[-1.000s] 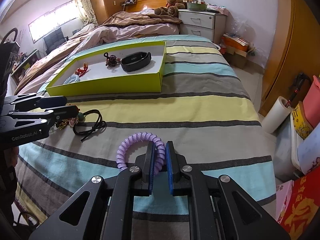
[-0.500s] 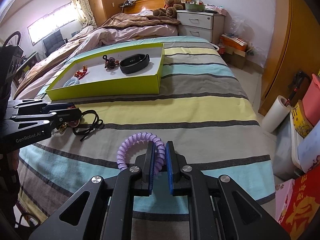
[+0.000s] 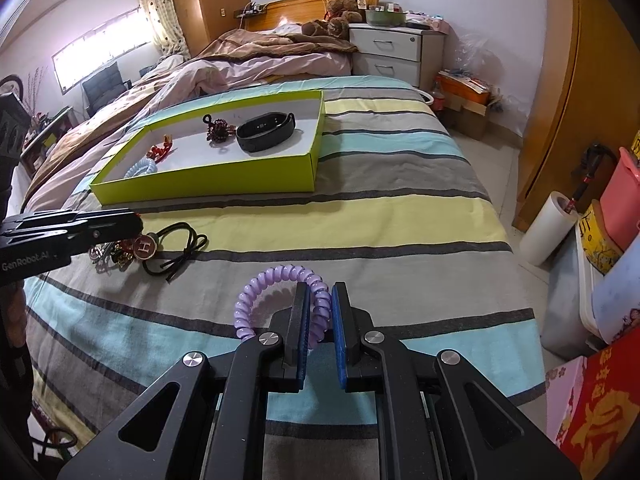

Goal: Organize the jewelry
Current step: 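Grasp the red knotted charms with the left gripper, then lift the red charms with the left gripper while the right carries the purple coil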

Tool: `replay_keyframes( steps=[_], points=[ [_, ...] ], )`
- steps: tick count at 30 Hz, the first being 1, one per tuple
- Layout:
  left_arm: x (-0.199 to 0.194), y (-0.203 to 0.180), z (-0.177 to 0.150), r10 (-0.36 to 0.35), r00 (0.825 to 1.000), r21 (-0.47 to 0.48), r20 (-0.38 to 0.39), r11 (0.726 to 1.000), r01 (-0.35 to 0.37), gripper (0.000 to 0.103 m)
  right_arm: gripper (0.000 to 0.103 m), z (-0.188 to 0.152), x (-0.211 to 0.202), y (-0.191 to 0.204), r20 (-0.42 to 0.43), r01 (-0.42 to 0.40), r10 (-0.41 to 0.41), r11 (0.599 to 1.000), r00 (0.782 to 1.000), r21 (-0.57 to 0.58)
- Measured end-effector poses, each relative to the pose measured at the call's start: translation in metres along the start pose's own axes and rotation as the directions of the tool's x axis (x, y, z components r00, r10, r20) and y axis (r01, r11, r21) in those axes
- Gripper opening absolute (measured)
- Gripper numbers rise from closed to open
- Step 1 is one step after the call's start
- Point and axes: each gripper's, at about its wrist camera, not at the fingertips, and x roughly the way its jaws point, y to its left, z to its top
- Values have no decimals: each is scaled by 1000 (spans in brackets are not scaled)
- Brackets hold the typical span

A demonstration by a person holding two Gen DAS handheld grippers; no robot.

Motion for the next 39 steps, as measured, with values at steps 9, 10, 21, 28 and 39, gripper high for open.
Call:
replay_keyframes(
  steps=[9,10,21,28,39],
  points=[
    [-20,15,6,-43,998,-67,48,997,47,16,11,5,-10,1,32,-3,3,1000,999,6],
    [-22,16,7,-52,997,-71,55,996,55,16,11,5,-11,1,35,-4,4,1000,999,6],
    [-43,24,21,-50,992,-97,116,993,62,16,11,20,-19,7,73,-18,19,1000,997,-13],
    [-41,29,22,-33,994,-83,100,996,42,16,11,35,-20,14,102,-33,35,999,994,-25],
    [5,12,6,67,997,33,-47,997,-65,39,11,32,-13,17,77,-40,43,999,996,-31]
  ],
)
